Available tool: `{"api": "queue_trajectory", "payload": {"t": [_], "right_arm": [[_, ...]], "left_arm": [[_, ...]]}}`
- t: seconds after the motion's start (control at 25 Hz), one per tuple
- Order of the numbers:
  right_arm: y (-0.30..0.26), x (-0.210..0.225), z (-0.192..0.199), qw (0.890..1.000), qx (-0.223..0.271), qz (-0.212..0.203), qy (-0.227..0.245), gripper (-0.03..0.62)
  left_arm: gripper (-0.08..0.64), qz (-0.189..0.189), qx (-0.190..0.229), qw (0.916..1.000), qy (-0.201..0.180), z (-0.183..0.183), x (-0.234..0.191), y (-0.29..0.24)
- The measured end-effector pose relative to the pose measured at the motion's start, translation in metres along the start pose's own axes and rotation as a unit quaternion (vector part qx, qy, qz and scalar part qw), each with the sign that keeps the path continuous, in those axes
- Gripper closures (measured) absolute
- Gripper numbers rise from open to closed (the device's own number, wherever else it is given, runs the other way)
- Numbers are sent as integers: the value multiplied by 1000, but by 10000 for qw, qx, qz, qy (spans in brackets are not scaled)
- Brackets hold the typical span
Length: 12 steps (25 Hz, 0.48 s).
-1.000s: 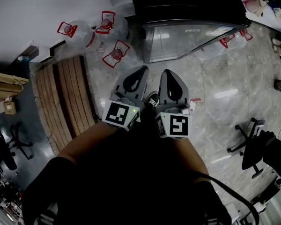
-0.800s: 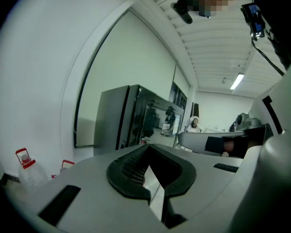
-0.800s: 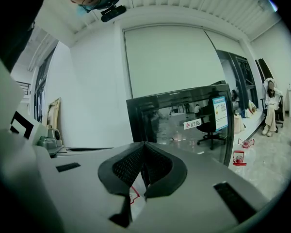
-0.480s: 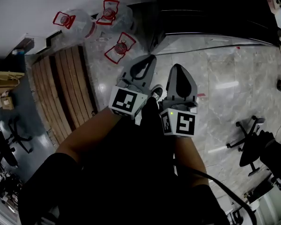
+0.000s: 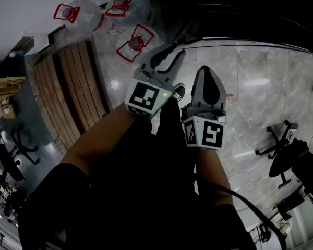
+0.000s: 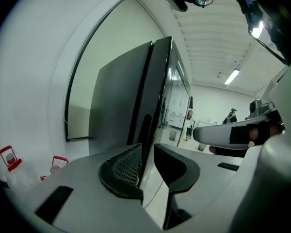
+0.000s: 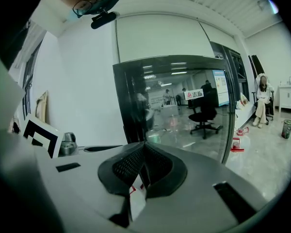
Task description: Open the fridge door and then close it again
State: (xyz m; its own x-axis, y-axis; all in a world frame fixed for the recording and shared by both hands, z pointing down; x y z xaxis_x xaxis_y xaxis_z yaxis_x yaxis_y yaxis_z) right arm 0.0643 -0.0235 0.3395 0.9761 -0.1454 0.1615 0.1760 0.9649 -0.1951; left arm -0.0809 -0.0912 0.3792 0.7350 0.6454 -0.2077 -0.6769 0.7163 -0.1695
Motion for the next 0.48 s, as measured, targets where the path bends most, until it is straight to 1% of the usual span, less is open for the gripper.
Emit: {"api": "queue_trajectory", "payload": {"t": [0.12, 0.24, 0.48], "right_arm": [[1, 2, 4, 10000, 9, 73, -40, 577], [1, 5, 6, 9999, 21, 127, -72, 577], [-1, 9, 12, 9997, -51, 210, -113, 577]], "left_arm": [[486, 90, 93, 9999, -56, 1, 0, -4], [486, 261, 148, 9992, -256, 2, 2, -8], [486, 438, 219, 9970, -603, 5, 0, -17]]}}
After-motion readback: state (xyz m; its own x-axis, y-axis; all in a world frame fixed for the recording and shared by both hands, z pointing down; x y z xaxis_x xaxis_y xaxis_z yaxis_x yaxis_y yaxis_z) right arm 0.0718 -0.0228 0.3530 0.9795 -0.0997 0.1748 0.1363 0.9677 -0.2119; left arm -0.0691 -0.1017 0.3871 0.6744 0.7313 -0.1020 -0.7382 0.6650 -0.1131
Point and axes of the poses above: the fingertips, and each gripper's own axes: y backward along the fingers, x to its right, z out of its underside, the point moved 10 cm from there along y, backward along the fingers, and after that the axes turned 8 degrees about x, right-handed, at the moved point
